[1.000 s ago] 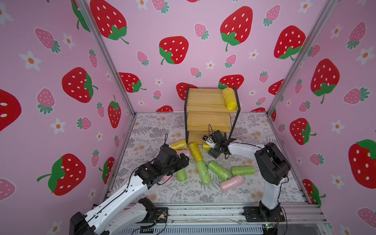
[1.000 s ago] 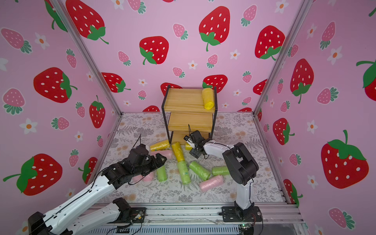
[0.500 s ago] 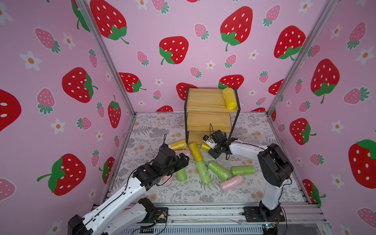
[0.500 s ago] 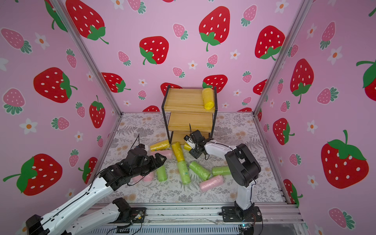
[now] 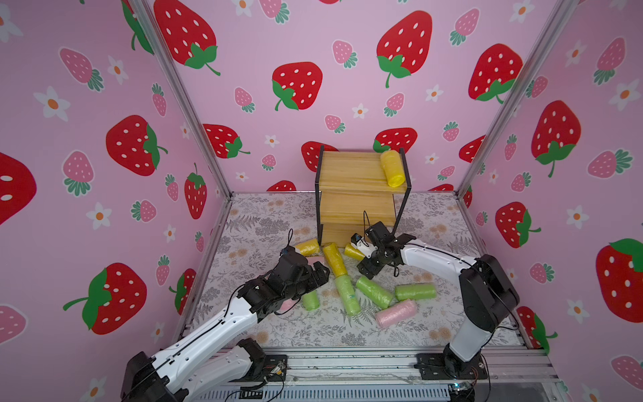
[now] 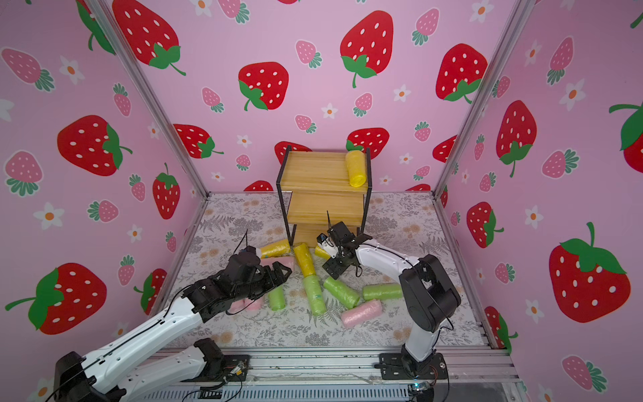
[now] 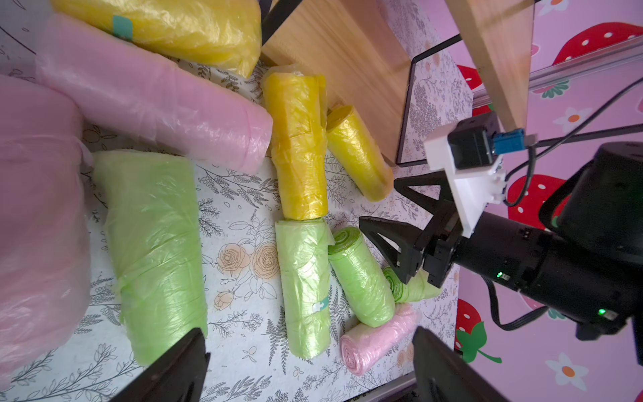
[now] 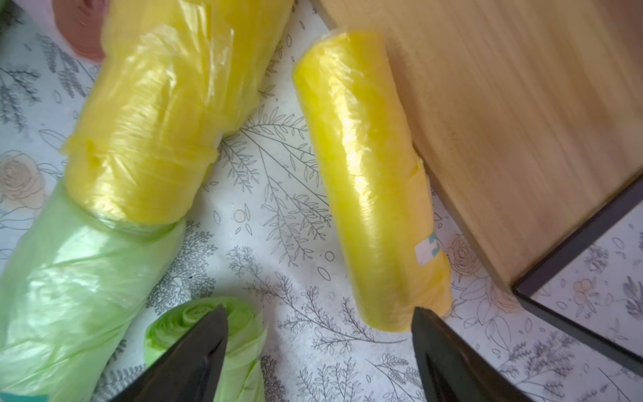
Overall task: Sort the rolls of trash bags by color and place them on the shelf
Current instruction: Pick up the roll of trash bags from the center of the board.
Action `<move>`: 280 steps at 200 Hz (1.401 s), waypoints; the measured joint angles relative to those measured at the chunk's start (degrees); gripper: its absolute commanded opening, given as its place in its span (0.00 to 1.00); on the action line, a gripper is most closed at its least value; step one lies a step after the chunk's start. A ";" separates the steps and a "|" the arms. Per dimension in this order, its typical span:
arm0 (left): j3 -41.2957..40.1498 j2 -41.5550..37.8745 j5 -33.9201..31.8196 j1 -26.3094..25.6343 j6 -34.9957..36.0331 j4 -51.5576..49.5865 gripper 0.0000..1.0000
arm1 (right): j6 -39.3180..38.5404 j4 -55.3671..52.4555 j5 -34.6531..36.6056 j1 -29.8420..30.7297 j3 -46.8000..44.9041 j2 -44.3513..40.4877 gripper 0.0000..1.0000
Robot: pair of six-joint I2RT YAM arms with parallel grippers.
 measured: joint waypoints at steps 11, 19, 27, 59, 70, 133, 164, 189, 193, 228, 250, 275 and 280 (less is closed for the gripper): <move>0.00 0.15 -0.04 -0.44 0.00 0.09 0.96 | -0.15 -0.04 0.70 -0.35 0.48 0.11 0.99; 0.00 0.11 -0.09 -0.74 0.00 0.17 0.96 | -0.35 -0.02 0.98 -0.68 0.94 0.11 0.99; 0.00 0.00 -0.13 -0.96 0.00 0.26 0.96 | -0.63 0.00 1.05 -1.03 1.51 0.15 0.99; 0.02 -0.72 -0.28 -1.27 -0.02 0.37 0.96 | -1.25 1.09 -0.42 -2.75 3.87 2.03 1.00; 0.13 -0.83 -0.52 -1.31 -0.11 0.22 0.95 | -1.18 1.31 -1.42 -3.41 4.66 3.50 0.99; 3.93 1.01 -1.46 -2.19 -1.20 -2.34 0.93 | -0.35 -0.13 -4.52 -4.20 4.96 8.11 0.93; 4.98 3.10 -1.62 -3.10 -1.44 -2.56 0.93 | 1.73 -2.10 -4.92 -3.34 5.05 8.48 0.92; 5.64 3.93 -1.73 -4.07 -1.46 -2.43 0.93 | 2.95 -2.97 -4.28 -1.55 5.05 8.48 0.93; 5.68 4.04 -1.75 -4.22 -1.46 -2.43 0.93 | 3.28 -2.99 -4.02 -1.16 5.05 8.48 0.93; 5.75 4.55 -2.19 -5.42 -0.66 -2.36 0.93 | 6.51 -2.97 -2.67 0.68 5.05 8.52 0.91; 6.19 4.24 -2.89 -6.01 0.20 -2.36 0.93 | 8.28 -2.43 -2.47 0.74 4.74 8.81 0.89; 6.75 3.08 -3.67 -6.10 0.85 -2.43 0.93 | 10.60 0.00 -2.36 0.96 2.10 8.81 0.85; 6.78 2.82 -3.72 -6.10 1.03 -2.40 0.93 | 10.97 0.26 -2.10 1.05 1.60 8.79 0.84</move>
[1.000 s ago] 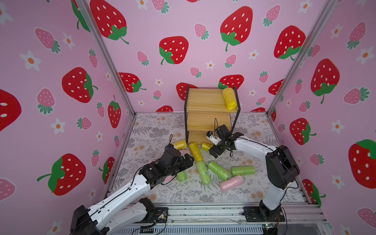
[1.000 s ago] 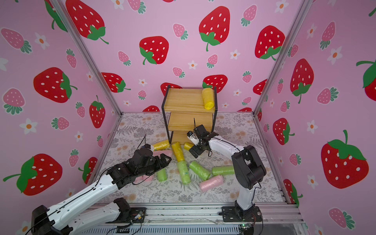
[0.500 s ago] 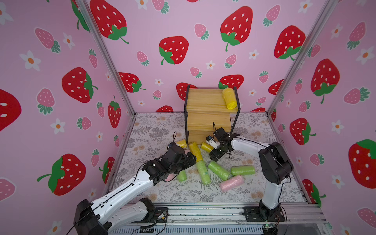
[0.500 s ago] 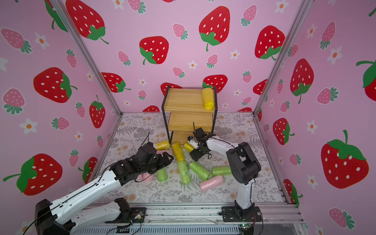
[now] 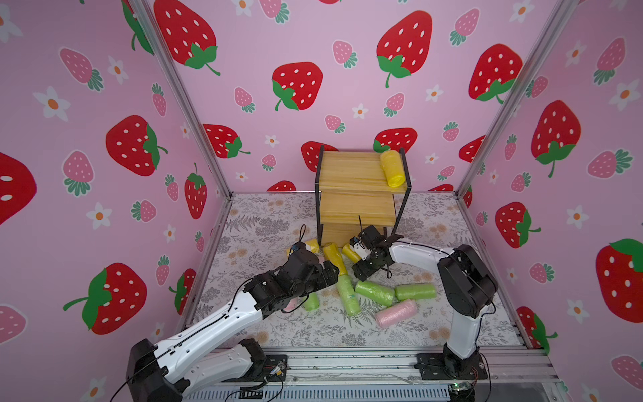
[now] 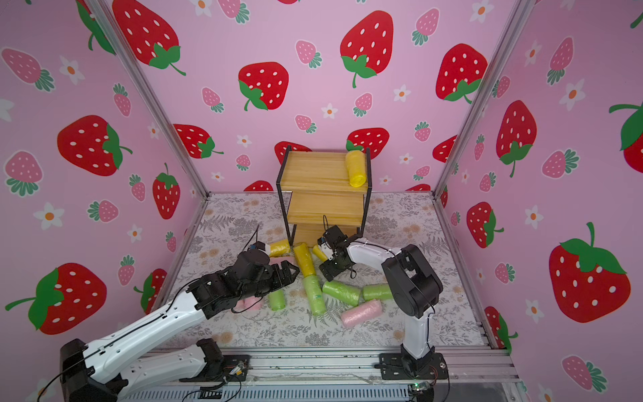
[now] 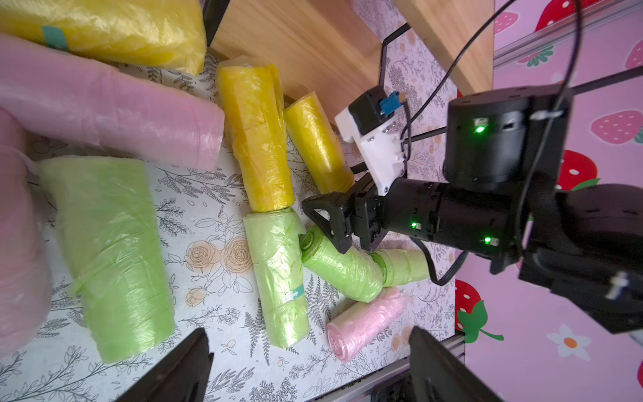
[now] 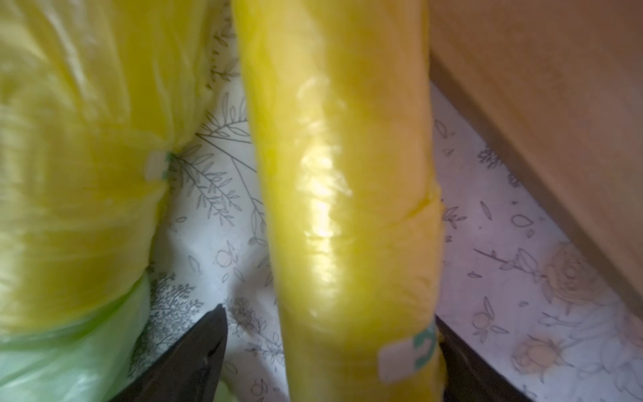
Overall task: Sort the rolls of trash bags by color and place them on the shelf
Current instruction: Pick up the roll of trash bags from the center of the board.
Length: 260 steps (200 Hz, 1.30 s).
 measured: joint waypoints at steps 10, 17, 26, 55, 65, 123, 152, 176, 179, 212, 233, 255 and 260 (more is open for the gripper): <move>0.00 -0.68 -0.20 -0.04 0.31 0.00 0.93 | 0.81 0.87 0.55 0.28 -0.39 -0.17 0.79; 0.00 -1.14 -0.35 -0.09 0.46 0.07 0.93 | 1.38 1.25 0.85 0.44 -0.44 -0.17 0.73; -0.02 -1.86 -0.44 -0.11 0.68 0.37 0.93 | 2.03 1.60 1.25 0.66 -0.57 -0.20 0.67; -0.33 -4.17 -1.03 -0.15 0.96 1.16 0.93 | 4.55 2.21 2.80 1.38 -1.18 -0.61 0.63; -0.35 -4.79 -1.22 -0.17 1.11 1.38 0.93 | 5.31 2.32 3.13 1.60 -1.77 -1.20 0.64; -1.25 -6.29 -1.90 -0.22 1.70 1.44 0.93 | 7.89 2.75 5.11 1.88 -2.01 -1.99 0.35; -1.99 -7.30 -2.32 -0.22 1.70 1.73 0.93 | 8.83 1.99 5.44 2.08 -0.72 -1.62 0.17; -2.01 -6.97 -2.32 -0.22 1.75 1.75 0.95 | 9.79 1.44 5.90 2.27 -0.61 -1.60 0.00; -2.01 -6.86 -2.32 -0.22 1.77 1.73 0.95 | 9.97 1.16 5.92 2.27 -0.52 -1.60 0.00; -2.01 -5.09 -1.99 -0.26 1.81 1.73 1.00 | 12.72 -2.32 5.95 2.27 -0.22 -2.16 0.00; -2.01 -4.70 -1.18 -0.28 1.68 2.21 1.00 | 15.15 -3.54 5.99 2.54 -3.54 -6.64 0.00; -2.45 -4.92 0.52 -0.31 0.81 5.20 1.00 | 17.99 -5.92 5.90 2.54 -8.15 -16.09 0.00; -2.84 -5.14 0.90 -0.33 0.50 6.32 1.00 | 18.69 -6.45 5.79 2.54 -8.85 -18.51 0.00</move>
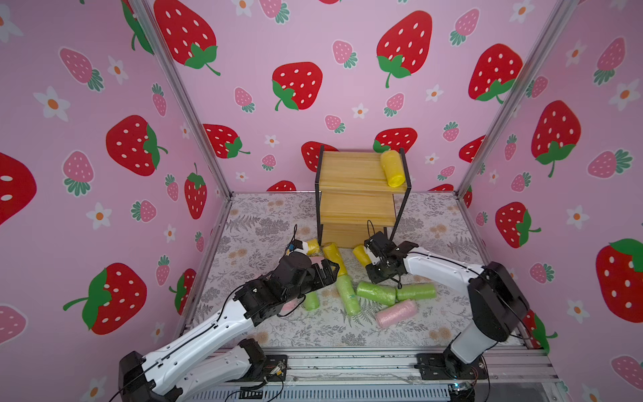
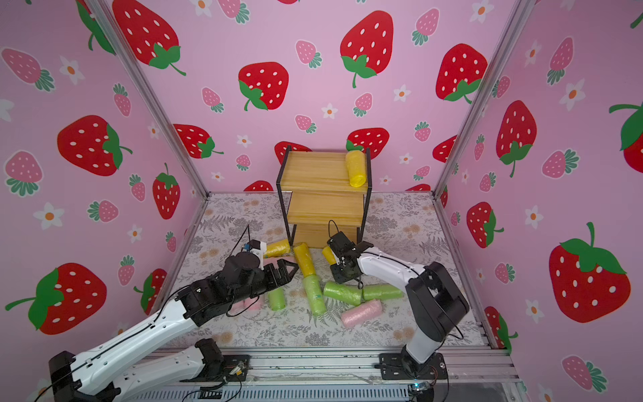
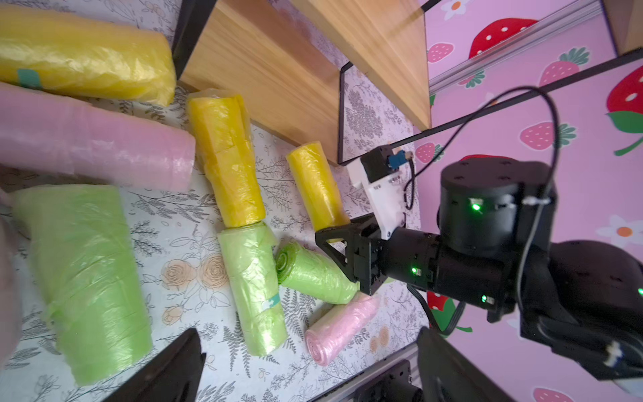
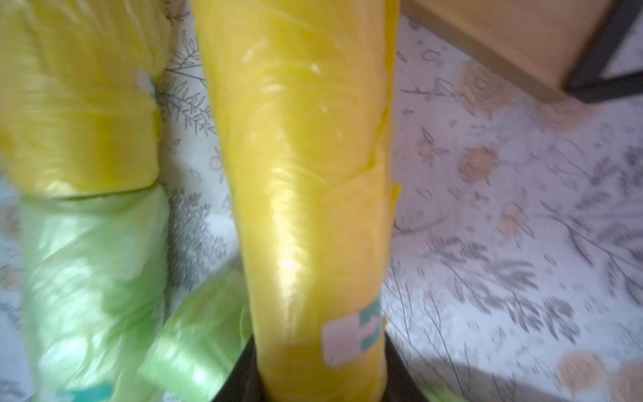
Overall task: Sort the rolls of trash bags by color and place them on the shelf
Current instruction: Pick up the roll of trash bags from the center of the board.
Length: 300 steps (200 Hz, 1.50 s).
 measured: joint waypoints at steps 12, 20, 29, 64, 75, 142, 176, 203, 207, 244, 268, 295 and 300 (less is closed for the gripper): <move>-1.53 -0.74 1.05 0.00 -1.18 2.51 1.00 | 1.64 -1.01 -0.50 0.00 -0.90 -5.35 0.00; -2.89 -1.29 1.68 0.00 -2.08 4.52 1.00 | 2.62 -1.53 -1.25 0.00 -1.09 -8.94 0.00; -4.26 -1.84 2.32 0.00 -3.37 6.40 1.00 | 3.80 -1.81 -2.84 0.00 -1.11 -12.37 0.00; -6.75 -1.99 3.80 0.00 -9.70 13.77 1.00 | 9.62 -2.80 -10.14 0.26 -0.94 -21.29 0.00; -6.16 -1.33 4.44 -0.02 -10.95 15.23 1.00 | 11.50 -3.30 -12.35 0.76 -0.74 -22.23 0.00; 1.77 2.89 5.86 -1.33 -11.37 20.41 1.00 | 17.38 -6.34 -20.57 9.42 7.32 -22.86 0.00; 1.42 2.47 5.88 -1.40 -11.26 23.10 1.00 | 20.85 -4.66 -25.79 11.13 8.79 -24.83 0.00; -0.72 -0.11 5.68 -1.40 -11.26 26.16 1.00 | 22.73 -4.15 -28.44 12.00 10.47 -25.33 0.00; -1.05 -0.57 5.66 -1.40 -11.23 26.56 1.00 | 22.84 -4.04 -28.70 12.09 10.71 -25.33 0.00; -2.25 -3.52 5.09 -1.40 -10.29 27.56 1.00 | 23.85 -2.32 -31.95 12.59 11.54 -25.53 0.00; -3.30 -4.76 4.76 -1.40 -10.05 28.94 0.98 | 24.87 -0.44 -34.36 13.20 11.45 -25.53 0.00; -3.96 -5.66 4.85 -1.40 -9.16 30.27 0.82 | 25.64 1.29 -35.82 13.84 11.13 -25.53 0.00; -3.96 -5.81 4.96 -1.38 -9.16 30.51 0.77 | 25.83 1.53 -35.95 13.88 10.97 -25.53 0.00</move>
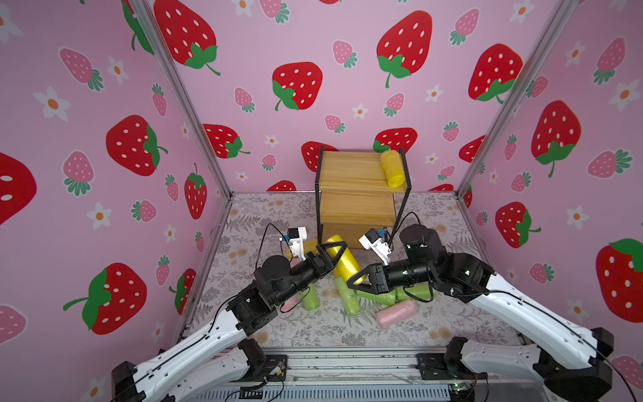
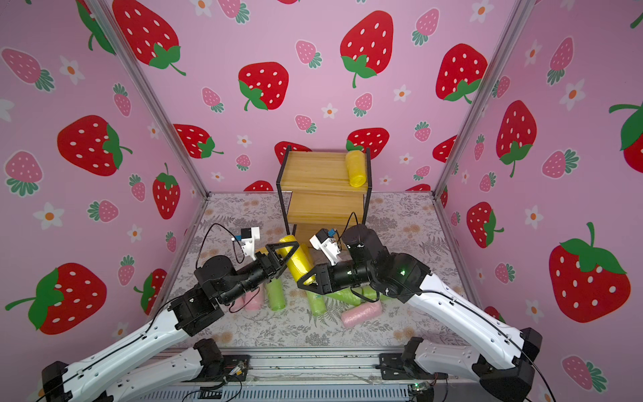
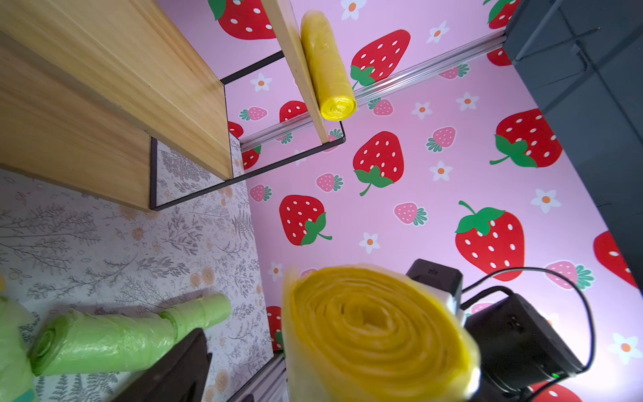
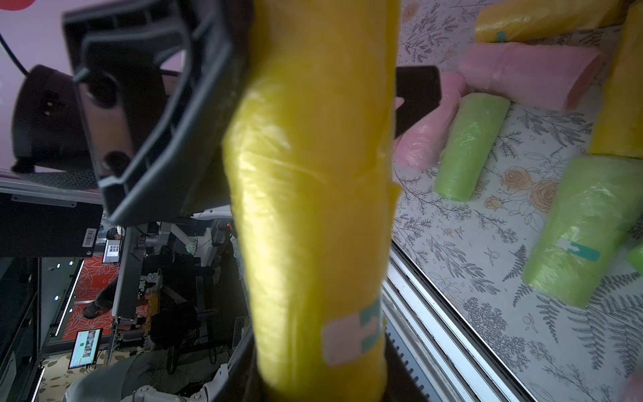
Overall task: Sort the rolls of trash bags by color and place them on the shelf
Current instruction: Pick up the roll of trash bags from the center of the board.
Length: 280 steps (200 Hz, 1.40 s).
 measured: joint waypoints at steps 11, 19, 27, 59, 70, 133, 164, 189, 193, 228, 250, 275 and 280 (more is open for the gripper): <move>0.00 -0.24 0.48 0.00 0.50 0.31 0.67 | 0.35 0.48 -0.22 0.00 -0.31 0.07 0.00; 0.02 -0.31 0.85 0.00 0.42 0.66 0.61 | 0.52 0.70 -0.44 0.00 -0.31 0.24 0.00; 0.02 -0.31 1.18 0.00 0.96 0.98 0.50 | 0.74 0.90 -0.61 0.00 -0.31 0.50 0.00; 0.02 -0.22 1.36 0.11 0.37 1.03 0.00 | 1.62 1.77 -0.59 -0.02 -0.90 1.14 0.33; 0.02 -0.26 1.25 0.11 0.22 0.44 0.00 | 2.43 3.28 -0.52 0.00 -2.14 0.52 0.56; -4.66 -2.80 -4.26 0.04 -6.14 -3.26 0.00 | 8.35 19.80 5.75 0.09 -15.13 -15.15 0.99; -10.97 -2.86 -7.06 -0.13 -11.10 -1.42 0.00 | 13.64 25.59 7.39 -1.33 -20.50 -19.74 0.99; -12.28 -2.67 -9.18 -0.72 -12.94 -1.03 0.00 | 16.46 28.55 9.92 -0.63 -22.18 -18.05 0.99; -12.26 -2.78 -9.66 -0.85 -13.11 -0.66 0.00 | 16.96 28.79 10.71 -0.26 -22.58 -17.59 0.99; -13.70 -4.07 -14.16 -2.47 -15.54 3.76 0.00 | 20.87 29.86 18.49 4.13 -25.81 -13.86 0.99; -16.65 -5.38 -16.57 -3.17 -16.96 6.05 0.00 | 22.32 30.25 22.58 6.10 -27.19 -11.96 0.99; -17.81 -6.38 -18.43 -3.74 -17.70 5.99 0.00 | 22.97 31.78 24.81 7.06 -26.99 -8.74 0.99; -17.81 -6.58 -18.71 -3.82 -17.75 6.05 0.00 | 23.06 32.11 25.03 7.23 -26.84 -8.00 0.99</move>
